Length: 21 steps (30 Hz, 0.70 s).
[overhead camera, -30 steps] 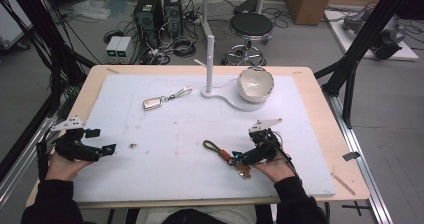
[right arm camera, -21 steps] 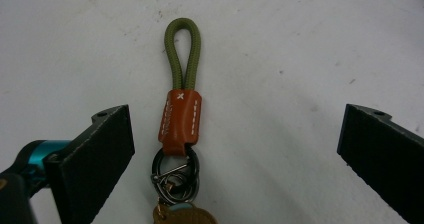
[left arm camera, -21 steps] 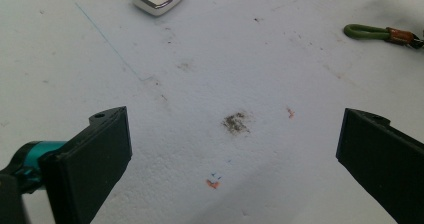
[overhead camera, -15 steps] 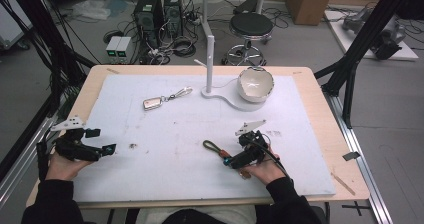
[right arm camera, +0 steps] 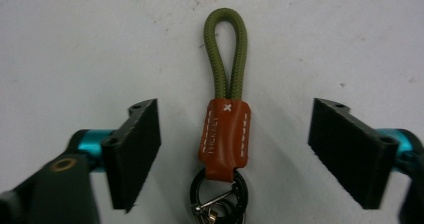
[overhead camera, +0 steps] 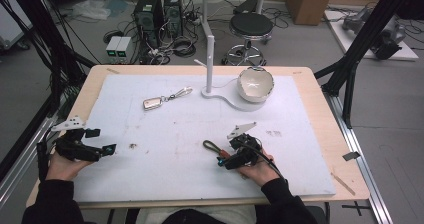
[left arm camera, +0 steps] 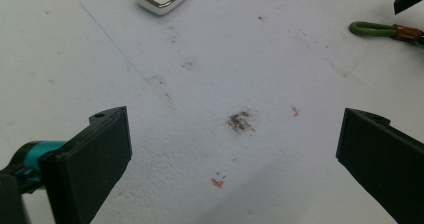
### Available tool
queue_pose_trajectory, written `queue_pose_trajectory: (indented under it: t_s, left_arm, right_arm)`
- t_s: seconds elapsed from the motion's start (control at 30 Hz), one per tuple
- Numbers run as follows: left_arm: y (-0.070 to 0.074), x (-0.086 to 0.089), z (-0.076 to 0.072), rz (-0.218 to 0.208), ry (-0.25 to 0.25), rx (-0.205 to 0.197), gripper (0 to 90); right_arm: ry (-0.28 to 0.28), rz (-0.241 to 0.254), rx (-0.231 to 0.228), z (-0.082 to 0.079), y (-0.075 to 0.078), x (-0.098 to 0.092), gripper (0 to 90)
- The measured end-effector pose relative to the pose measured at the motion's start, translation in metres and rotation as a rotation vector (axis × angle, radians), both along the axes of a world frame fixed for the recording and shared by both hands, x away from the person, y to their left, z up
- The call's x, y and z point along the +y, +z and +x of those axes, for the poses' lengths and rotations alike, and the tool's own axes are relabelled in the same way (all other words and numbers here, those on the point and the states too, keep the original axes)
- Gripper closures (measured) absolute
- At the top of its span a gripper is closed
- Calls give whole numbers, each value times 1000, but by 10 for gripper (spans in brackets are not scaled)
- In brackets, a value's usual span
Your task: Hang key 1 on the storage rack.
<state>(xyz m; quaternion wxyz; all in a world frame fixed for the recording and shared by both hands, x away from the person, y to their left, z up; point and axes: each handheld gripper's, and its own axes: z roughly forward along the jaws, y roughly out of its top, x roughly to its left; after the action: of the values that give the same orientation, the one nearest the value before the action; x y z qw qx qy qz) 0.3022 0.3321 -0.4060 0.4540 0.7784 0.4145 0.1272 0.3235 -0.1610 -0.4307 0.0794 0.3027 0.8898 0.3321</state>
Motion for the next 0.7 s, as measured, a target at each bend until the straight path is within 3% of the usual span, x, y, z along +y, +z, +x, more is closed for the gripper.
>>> queue_pose_trajectory:
  t_s: [0.13, 0.17, 0.2, 0.23, 0.27, 0.3, 0.33, 0.43, 0.7]
  left_arm:
    - [0, 1, 0, 0, 4, -3, 17]
    - [-1, 1, 0, 2, 4, -3, 17]
    - [-1, 1, 0, 2, 4, -3, 17]
    - [-1, 1, 0, 4, 5, -4, 17]
    - [-1, 1, 0, 4, 5, -4, 17]
    - [-1, 1, 0, 4, 5, -6, 17]
    - [-1, 1, 0, 4, 5, -6, 17]
    - [0, 1, -1, 0, 5, -13, 17]
    - [0, 2, 0, 3, 8, -14, 17]
  right_arm:
    - [14, -26, 1, -2, -2, 5, 322]
    - [14, -38, -5, -3, -3, 6, 386]
    - [14, -38, -5, -3, -3, 6, 386]
    - [16, -52, -19, -4, -3, 8, 450]
    - [16, -52, -19, -4, -3, 8, 450]
    - [14, -57, -28, -5, -2, 9, 513]
    - [14, -57, -28, -5, -2, 9, 513]
    - [4, -74, -28, -6, -3, 11, 628]
    - [20, -77, -33, -7, -1, 12, 701]
